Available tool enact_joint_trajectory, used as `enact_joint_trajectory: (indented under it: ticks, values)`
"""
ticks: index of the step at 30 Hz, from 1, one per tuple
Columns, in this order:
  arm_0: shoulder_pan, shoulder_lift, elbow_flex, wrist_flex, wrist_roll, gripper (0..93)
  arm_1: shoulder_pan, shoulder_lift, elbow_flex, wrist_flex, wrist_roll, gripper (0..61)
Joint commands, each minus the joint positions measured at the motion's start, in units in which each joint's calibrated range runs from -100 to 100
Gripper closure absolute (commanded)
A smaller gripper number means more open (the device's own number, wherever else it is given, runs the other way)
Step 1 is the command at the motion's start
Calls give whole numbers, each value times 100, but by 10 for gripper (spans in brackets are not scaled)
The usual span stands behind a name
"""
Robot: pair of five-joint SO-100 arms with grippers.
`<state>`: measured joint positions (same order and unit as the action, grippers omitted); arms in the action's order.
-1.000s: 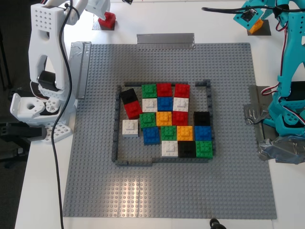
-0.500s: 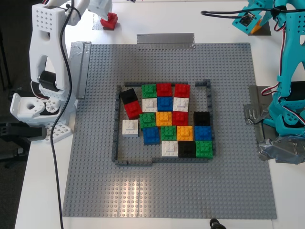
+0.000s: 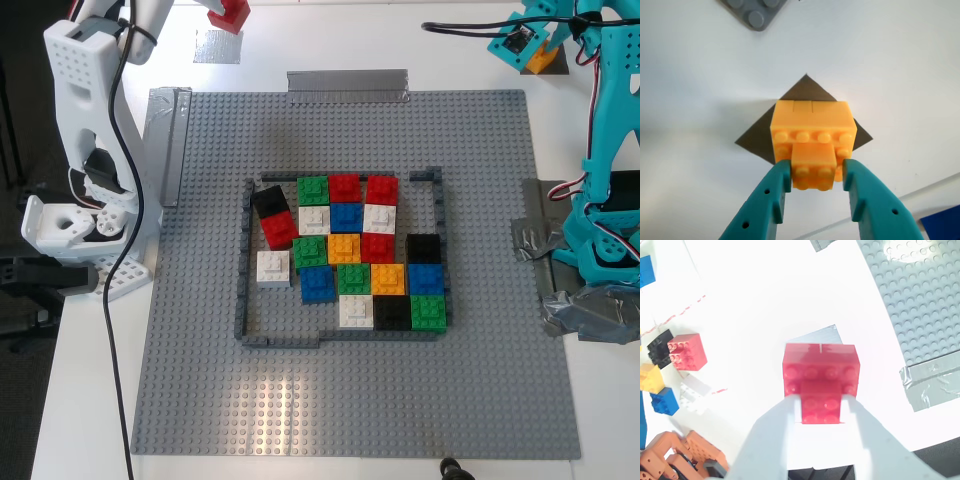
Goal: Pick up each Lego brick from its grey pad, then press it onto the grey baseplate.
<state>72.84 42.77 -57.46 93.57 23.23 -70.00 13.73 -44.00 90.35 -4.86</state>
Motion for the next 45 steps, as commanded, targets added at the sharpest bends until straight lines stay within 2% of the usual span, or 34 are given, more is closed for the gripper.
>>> enact_joint_trajectory:
  ticks: [1,11,14,19,23,29,37,41,45]
  values:
    - [68,-46,-145,-56,-1,911,250,-1279,17,62,59,612]
    - [104,-200,-245,351,-6,927,1476,-3090,2319,87,88,612]
    - [82,-621,-136,643,9,927,2020,-3656,3014,184,191,612]
    - [-41,-1402,8,643,-1,927,3065,-4446,4026,314,440,612]
    - [-85,-2123,694,643,-1,927,3921,-4798,4414,624,513,612]
    - [-295,-3436,2293,643,-1,927,5313,-5193,4757,868,738,613]
    - [-1013,-4861,3963,643,-20,927,7809,-5236,5317,559,1627,613]
    - [-1514,-5608,4731,237,-479,927,8781,-5133,5678,201,2105,613]
    - [-2036,-6277,5471,-203,-850,927,9448,-4970,6093,-434,2432,613]
